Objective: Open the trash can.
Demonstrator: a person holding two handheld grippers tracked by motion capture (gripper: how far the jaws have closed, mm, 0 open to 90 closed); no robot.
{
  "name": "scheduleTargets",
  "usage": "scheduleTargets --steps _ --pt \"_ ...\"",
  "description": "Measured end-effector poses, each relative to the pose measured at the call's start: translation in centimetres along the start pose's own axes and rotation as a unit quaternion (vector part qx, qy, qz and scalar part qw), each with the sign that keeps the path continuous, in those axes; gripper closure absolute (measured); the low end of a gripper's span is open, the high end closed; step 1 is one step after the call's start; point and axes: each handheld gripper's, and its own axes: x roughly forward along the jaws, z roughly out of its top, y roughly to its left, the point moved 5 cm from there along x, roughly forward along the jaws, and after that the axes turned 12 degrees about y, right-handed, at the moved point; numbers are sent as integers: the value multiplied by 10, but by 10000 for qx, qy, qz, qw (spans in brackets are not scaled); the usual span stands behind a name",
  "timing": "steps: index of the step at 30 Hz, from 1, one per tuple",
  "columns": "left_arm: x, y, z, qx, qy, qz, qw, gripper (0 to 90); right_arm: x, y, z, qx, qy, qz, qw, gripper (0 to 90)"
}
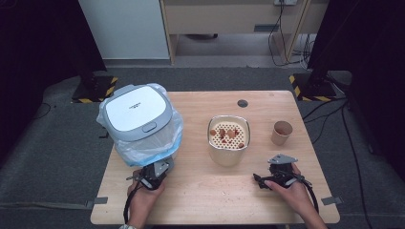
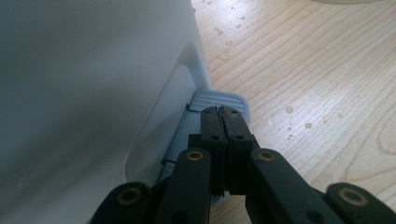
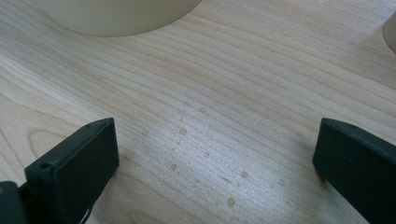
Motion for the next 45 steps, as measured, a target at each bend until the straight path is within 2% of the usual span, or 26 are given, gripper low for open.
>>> scheduleTargets --steps 5,7,9,10,14,21,24,30,34,35,37,38,40,45 --pt "3 2 -2 6 -26 -84 10000 888 0 0 0 1 0 1 10000 8" --pt "4 3 -4 -159 -34 -119 9998 891 0 0 0 3 1 5 10000 8" --pt "4 4 -4 -116 -39 -138 9998 891 0 0 0 6 1 3 10000 8" --pt "4 4 -4 -187 -41 -131 9997 891 0 0 0 6 -1 -5 10000 8" --pt "5 2 -4 -140 2 -68 9999 891 0 0 0 22 -7 -12 10000 8" --pt "8 2 -5 -257 54 -158 9995 891 0 0 0 31 -6 -16 10000 7" --pt "10 0 -6 -225 107 -105 9996 890 0 1 0 43 -5 -21 10000 7" --pt "15 0 -7 -246 176 -145 9994 888 -1 2 -1 140 -3 -78 9999 10" --pt "15 1 -8 -304 173 -183 9992 889 -2 2 0 146 153 -43 9998 27" --pt "15 1 -8 -301 175 -181 9992 889 -3 1 1 150 169 -35 9997 60" --pt "15 0 -7 -293 181 -169 9993 888 -7 -1 3 179 61 13 9998 56" --pt "15 0 -7 -287 178 -167 9993 889 -10 -4 4 231 -49 -92 9997 53" --pt "15 0 -7 -284 178 -169 9993 888 -13 -7 4 320 -80 -102 9994 53" --pt "15 0 -7 -280 179 -170 9993 888 -14 -10 3 355 -90 -133 9992 46"
